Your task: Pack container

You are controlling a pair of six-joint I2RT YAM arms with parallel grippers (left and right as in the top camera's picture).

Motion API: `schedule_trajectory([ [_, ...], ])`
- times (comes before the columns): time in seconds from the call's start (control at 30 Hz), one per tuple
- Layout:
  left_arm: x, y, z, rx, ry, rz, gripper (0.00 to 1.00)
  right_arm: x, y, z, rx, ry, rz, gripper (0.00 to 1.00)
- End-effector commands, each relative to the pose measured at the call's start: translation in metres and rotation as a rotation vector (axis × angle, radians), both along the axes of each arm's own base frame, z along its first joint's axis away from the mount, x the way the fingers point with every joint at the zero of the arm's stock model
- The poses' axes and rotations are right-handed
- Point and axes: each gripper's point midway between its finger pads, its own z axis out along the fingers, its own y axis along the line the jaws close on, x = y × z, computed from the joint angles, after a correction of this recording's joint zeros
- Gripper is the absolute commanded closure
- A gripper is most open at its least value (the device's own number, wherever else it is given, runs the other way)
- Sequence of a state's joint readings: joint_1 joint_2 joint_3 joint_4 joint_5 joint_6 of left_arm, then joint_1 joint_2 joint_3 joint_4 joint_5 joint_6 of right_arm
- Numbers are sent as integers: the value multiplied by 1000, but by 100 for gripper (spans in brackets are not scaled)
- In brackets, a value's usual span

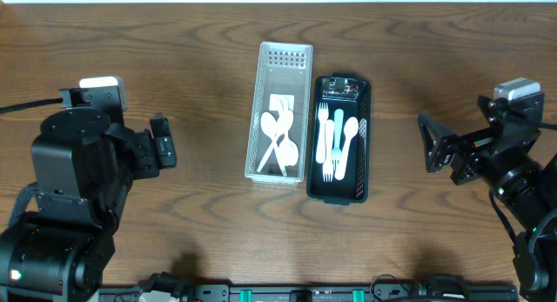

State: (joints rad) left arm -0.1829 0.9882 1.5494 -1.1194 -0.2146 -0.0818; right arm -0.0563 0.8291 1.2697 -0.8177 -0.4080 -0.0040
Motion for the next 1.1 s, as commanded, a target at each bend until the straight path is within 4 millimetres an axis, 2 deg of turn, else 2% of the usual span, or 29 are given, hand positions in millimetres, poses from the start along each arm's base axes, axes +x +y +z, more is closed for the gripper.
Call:
schedule_trajectory([
  [0.0, -1, 5, 3, 6, -9, 21, 2, -2, -3, 0, 2, 9, -24, 1],
  [0.37, -1, 5, 3, 6, -9, 21, 2, -1, -5, 2, -20, -8, -32, 1],
  [0.53, -1, 5, 3, 6, -9, 21, 2, -1, -5, 20, -94, -117, -8, 1],
  [0.63, -1, 5, 3, 6, -9, 21, 2, -11, -5, 28, -149, -176, 5, 1],
  [0.73, -1, 5, 3, 6, -9, 21, 2, -29, -4, 29, -249, -251, 31, 1],
  [0.8, -1, 5, 3, 6, -9, 21, 2, -44, -3, 24, -330, -303, 51, 1],
  [0.9, -1, 5, 3, 6, -9, 21, 2, -64, -2, 4, -432, -355, 76, 1],
  [1.07, -1, 5, 3, 6, -9, 21, 2, -81, -1, -57, -500, -354, 100, 1],
])
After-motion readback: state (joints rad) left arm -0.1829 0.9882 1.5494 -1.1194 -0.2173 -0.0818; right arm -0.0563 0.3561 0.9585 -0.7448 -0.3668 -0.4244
